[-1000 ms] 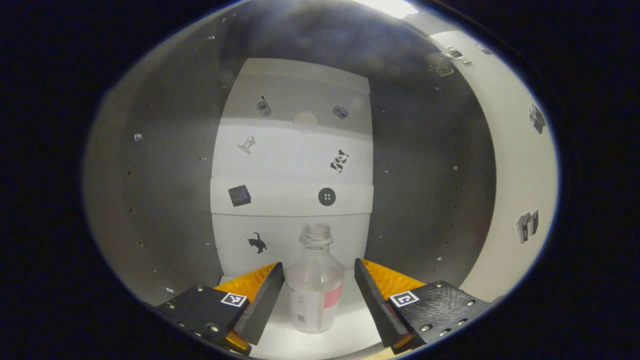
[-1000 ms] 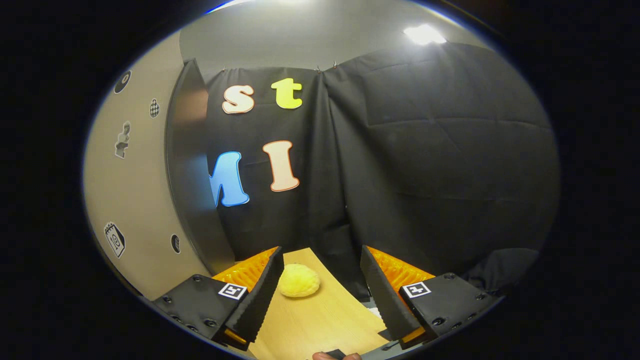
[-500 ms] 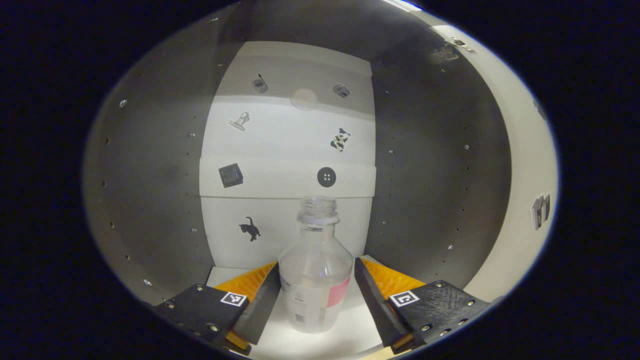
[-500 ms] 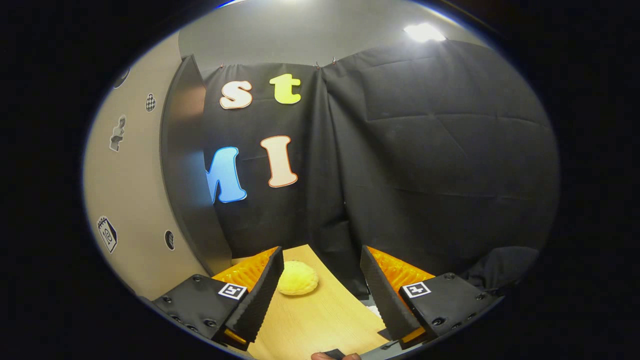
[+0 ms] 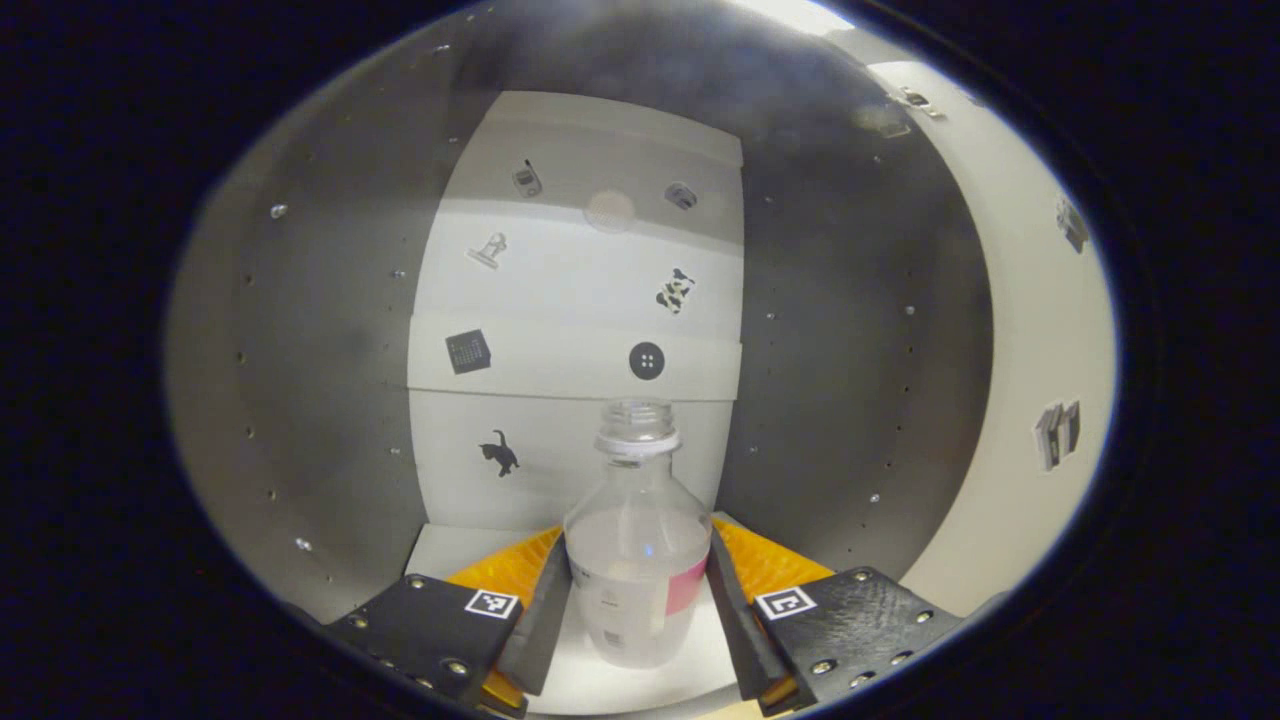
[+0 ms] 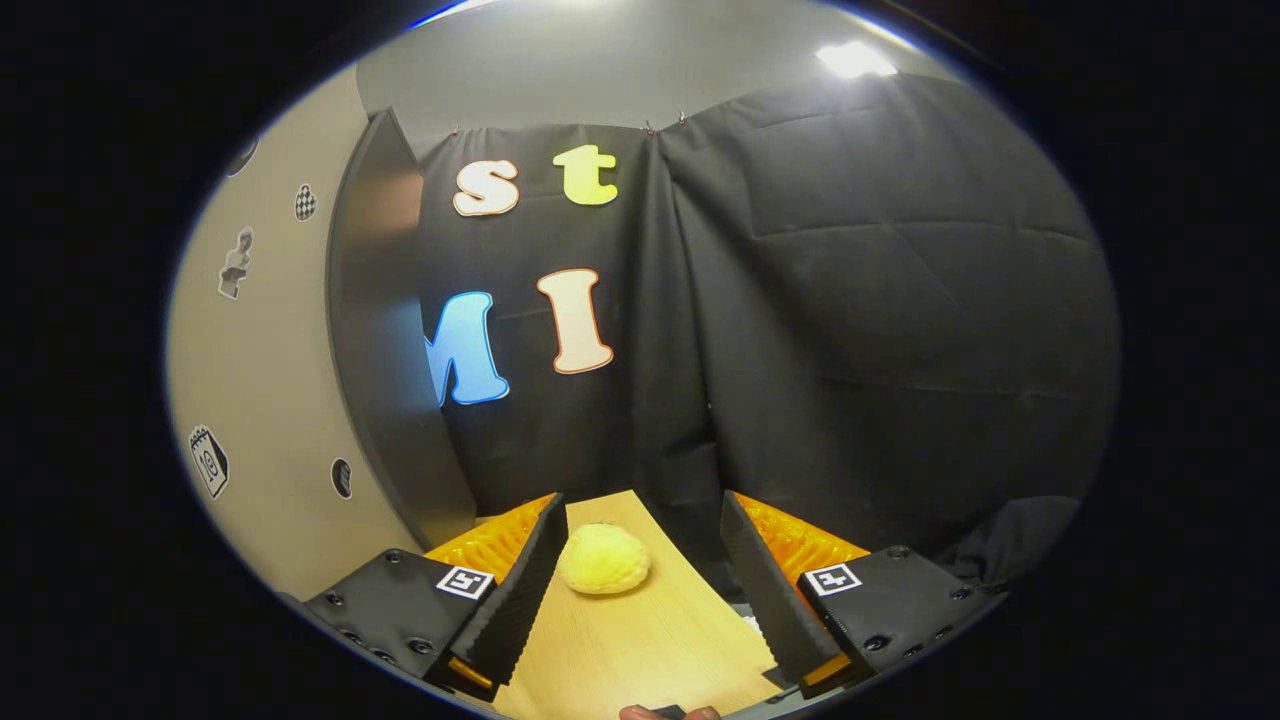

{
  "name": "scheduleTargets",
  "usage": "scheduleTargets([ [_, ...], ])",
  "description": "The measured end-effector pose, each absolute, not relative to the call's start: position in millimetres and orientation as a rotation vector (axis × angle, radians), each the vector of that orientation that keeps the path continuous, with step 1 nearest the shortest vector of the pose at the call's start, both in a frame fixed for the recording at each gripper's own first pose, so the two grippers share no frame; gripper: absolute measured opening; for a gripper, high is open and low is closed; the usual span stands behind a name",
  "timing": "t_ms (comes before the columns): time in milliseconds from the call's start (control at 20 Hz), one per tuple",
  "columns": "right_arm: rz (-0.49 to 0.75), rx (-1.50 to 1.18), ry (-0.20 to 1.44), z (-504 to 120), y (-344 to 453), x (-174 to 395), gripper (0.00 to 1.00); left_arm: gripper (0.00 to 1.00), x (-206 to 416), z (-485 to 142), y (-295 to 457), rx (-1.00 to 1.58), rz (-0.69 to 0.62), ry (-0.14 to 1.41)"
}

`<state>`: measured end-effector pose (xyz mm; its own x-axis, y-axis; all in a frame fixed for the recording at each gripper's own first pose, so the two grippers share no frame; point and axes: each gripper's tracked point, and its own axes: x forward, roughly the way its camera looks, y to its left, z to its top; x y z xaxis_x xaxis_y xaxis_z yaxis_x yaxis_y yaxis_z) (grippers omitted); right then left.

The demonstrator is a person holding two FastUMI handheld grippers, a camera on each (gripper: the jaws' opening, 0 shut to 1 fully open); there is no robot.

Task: Open the cabinet door with the right hand, grasp the bottle in the cabinet with the left hand and place it on the coaster, then close the cabinet door with the right hand.

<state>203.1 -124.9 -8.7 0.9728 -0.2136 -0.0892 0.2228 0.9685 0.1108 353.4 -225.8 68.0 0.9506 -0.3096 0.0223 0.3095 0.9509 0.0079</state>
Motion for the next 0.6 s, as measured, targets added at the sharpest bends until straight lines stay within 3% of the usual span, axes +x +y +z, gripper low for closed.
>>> scheduleTargets([
  [250,-0.136,0.105,0.086,-14,-112,219,0.97,0.73,304,80,-207,0.015,-0.285,-0.055],
  [350,-0.123,0.098,0.071,-13,-105,213,0.97,0.69,275,86,-198,0.025,-0.289,-0.071],
  [600,-0.101,0.131,0.068,-20,-75,179,0.97,0.69,191,79,-156,0.083,-0.284,-0.121],
])
